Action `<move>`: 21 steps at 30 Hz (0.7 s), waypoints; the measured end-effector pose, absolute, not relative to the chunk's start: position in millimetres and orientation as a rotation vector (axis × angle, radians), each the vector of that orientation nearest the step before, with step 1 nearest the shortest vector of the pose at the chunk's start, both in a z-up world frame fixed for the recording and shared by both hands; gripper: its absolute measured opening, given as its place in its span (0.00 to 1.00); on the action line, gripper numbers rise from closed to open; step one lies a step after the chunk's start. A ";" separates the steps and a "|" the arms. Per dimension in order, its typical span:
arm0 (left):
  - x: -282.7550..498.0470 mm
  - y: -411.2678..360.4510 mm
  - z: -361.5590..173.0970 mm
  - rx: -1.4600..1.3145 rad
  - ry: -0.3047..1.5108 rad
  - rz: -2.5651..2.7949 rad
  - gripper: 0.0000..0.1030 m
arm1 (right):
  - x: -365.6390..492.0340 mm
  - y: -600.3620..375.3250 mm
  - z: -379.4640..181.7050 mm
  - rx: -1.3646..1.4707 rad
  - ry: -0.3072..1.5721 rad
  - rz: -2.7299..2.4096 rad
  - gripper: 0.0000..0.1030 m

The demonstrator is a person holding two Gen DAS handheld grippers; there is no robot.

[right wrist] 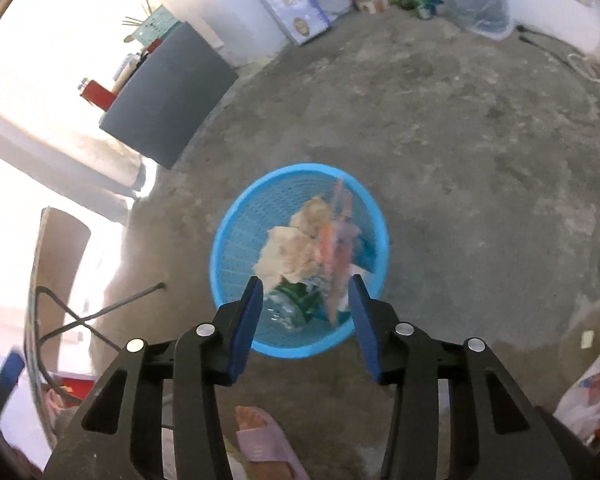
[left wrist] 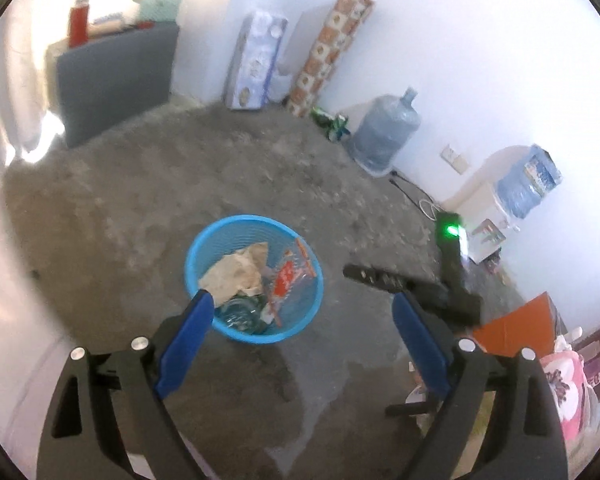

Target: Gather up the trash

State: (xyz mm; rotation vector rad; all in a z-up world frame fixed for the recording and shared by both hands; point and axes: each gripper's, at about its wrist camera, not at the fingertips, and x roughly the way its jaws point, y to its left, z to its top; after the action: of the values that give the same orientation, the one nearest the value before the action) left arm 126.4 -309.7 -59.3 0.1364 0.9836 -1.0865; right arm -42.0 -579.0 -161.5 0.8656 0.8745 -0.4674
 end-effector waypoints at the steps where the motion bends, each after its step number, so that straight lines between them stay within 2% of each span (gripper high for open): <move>1: 125.4 -297.5 -53.8 0.132 0.978 -1.077 0.86 | -31.8 -582.1 -165.9 0.868 0.890 -0.453 0.42; 4: 124.8 -245.5 -34.4 0.087 0.959 -1.025 0.87 | -2.7 -591.4 -183.3 0.830 0.959 -0.475 0.46; 8: 123.3 -157.4 -12.2 -0.031 0.927 -0.893 0.88 | 28.2 -601.9 -208.9 0.775 1.072 -0.531 0.44; 9: 121.2 -133.2 -7.9 -0.056 0.911 -0.849 0.88 | 34.2 -603.4 -214.4 0.758 1.096 -0.542 0.39; 11: 115.7 -86.6 -2.4 -0.109 0.889 -0.748 0.88 | 46.4 -602.8 -225.9 0.720 1.157 -0.563 0.07; 12: 113.9 -73.7 -1.5 -0.125 0.884 -0.720 0.88 | 48.3 -601.6 -228.6 0.708 1.173 -0.570 0.02; 21: 102.6 47.9 7.4 -0.293 0.802 -0.453 0.88 | 53.5 -563.3 -184.2 0.314 1.144 -0.720 0.00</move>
State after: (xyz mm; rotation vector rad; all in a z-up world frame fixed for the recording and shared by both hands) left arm 102.6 47.9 7.4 -0.2935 0.8025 -0.4534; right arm 53.5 -563.3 -184.2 0.3143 1.1440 -0.7199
